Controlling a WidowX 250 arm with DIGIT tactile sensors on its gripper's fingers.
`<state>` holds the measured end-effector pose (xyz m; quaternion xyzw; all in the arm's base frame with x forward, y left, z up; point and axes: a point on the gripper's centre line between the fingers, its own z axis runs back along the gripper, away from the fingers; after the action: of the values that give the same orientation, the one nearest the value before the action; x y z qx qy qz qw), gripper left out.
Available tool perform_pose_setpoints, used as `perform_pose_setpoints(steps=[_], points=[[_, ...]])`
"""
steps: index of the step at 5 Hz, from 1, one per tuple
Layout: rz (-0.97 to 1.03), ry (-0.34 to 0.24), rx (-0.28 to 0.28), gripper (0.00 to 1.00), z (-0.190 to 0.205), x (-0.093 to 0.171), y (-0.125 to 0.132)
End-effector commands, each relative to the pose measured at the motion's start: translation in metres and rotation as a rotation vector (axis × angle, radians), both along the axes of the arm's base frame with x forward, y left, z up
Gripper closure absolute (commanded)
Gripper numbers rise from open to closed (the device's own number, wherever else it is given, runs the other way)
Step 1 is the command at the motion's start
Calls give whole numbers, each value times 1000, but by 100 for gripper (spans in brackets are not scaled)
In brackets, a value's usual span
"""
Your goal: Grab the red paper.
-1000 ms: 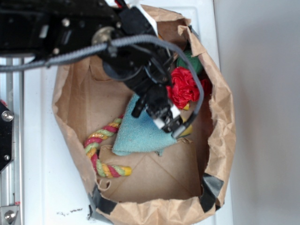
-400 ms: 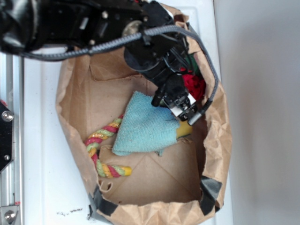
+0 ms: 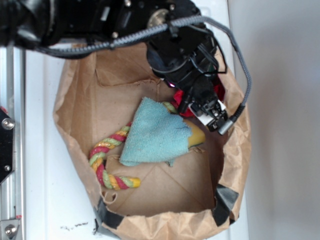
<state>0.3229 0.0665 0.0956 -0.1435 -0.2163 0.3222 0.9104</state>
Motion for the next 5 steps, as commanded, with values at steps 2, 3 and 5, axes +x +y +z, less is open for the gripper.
perform_pose_setpoints(steps=[2, 3, 5], points=[[-5, -41, 52, 0, 2, 16, 2], [-20, -11, 108, 0, -19, 21, 0], [-69, 43, 117, 0, -39, 15, -9]])
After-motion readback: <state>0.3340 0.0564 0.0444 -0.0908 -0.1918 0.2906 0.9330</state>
